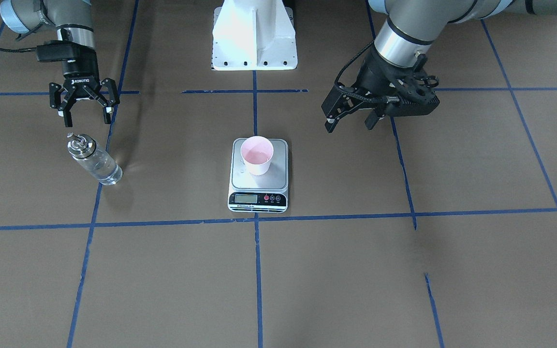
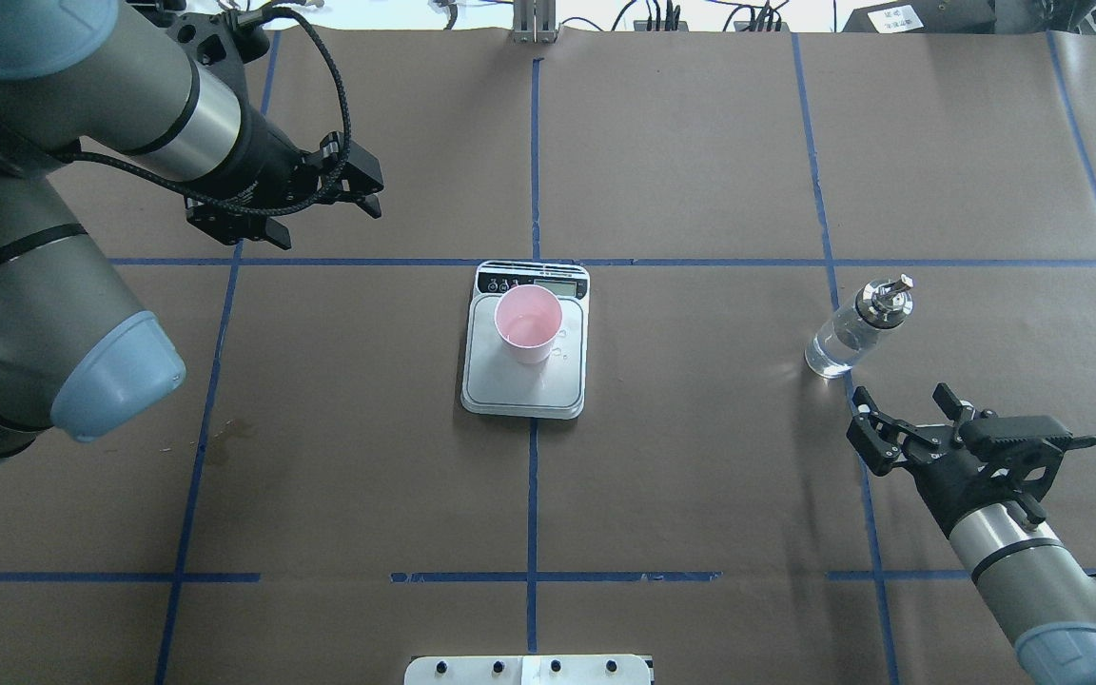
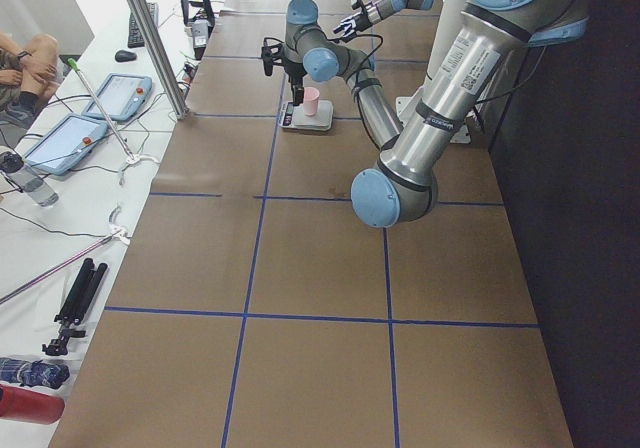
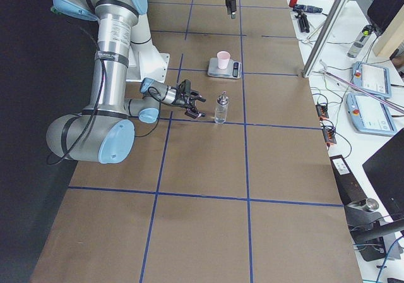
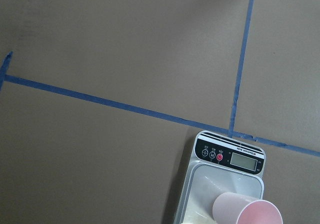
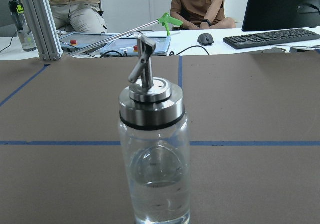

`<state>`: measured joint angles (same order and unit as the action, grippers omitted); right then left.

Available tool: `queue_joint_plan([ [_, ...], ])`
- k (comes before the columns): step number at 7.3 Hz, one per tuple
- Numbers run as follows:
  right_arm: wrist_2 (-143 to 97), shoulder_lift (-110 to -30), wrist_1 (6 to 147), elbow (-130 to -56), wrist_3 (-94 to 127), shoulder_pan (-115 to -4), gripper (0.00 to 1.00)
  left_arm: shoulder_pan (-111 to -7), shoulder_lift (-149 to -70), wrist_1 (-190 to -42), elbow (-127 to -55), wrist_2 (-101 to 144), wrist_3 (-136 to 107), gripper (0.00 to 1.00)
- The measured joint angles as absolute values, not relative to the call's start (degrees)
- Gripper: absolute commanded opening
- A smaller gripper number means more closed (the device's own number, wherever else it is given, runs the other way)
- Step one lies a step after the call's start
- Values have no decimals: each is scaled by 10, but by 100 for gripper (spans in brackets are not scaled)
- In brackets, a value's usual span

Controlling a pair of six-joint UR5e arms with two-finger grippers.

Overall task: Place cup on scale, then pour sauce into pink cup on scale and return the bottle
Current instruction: 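Close the right gripper around the glass bottle while the left arm retracts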

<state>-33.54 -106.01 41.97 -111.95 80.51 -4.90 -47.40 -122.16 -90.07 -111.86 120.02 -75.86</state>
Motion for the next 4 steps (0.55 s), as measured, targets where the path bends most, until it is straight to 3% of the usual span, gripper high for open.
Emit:
queue_joint_plan([
  [4, -309, -1053, 419, -1087, 803, -48, 100, -511, -1158, -897, -1139, 1201, -624, 100],
])
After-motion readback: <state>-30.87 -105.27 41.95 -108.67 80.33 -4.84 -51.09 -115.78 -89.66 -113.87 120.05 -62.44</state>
